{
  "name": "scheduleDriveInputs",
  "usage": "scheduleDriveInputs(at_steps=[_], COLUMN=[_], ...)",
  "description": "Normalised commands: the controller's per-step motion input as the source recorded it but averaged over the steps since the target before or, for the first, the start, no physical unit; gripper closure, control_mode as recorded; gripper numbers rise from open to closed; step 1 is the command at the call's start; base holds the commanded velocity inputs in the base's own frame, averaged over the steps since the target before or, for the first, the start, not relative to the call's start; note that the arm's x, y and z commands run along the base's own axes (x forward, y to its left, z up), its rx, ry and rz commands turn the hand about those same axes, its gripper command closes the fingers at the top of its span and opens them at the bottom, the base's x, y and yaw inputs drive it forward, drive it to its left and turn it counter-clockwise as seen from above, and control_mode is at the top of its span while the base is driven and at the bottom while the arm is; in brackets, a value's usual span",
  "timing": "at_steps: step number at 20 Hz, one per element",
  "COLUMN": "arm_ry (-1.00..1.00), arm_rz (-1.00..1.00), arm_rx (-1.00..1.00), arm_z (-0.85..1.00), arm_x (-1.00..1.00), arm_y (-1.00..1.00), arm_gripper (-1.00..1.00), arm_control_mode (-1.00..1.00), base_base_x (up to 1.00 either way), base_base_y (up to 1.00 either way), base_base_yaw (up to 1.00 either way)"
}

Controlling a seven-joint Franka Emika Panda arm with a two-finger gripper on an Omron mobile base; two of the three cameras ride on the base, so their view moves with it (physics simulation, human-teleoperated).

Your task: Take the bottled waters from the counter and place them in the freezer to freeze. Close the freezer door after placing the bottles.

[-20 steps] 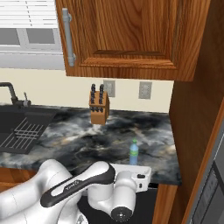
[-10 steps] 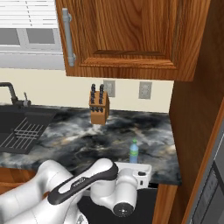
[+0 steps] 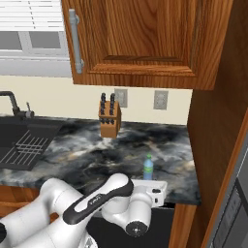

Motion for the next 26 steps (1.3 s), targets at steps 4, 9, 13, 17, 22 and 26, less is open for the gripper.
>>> scheduleDriveInputs(at_steps=[4,9,13,17,22,26], arm_ry=[0.00,0.00,0.00,0.00,0.00,0.00], arm_rz=[0.00,0.00,0.00,0.00,0.00,0.00], arm_rx=[0.00,0.00,0.00,0.00,0.00,0.00], arm_z=[0.00,0.00,0.00,0.00,0.00,0.00], arm_x=[0.14,0.09,0.11,0.13,0.12,0.12], arm_y=[0.00,0.00,-0.01,-0.04,-0.01,-0.01], arm_gripper=[-1.00,-1.00,-1.00,-1.00,-1.00,-1.00], arm_control_mode=[-1.00,-1.00,-1.00,-1.00,-1.00,-1.00], base_base_x=[0.00,0.00,0.00,0.00,0.00,0.00], base_base_y=[0.00,0.00,0.00,0.00,0.00,0.00], base_base_yaw=[0.00,0.00,0.00,0.00,0.00,0.00])
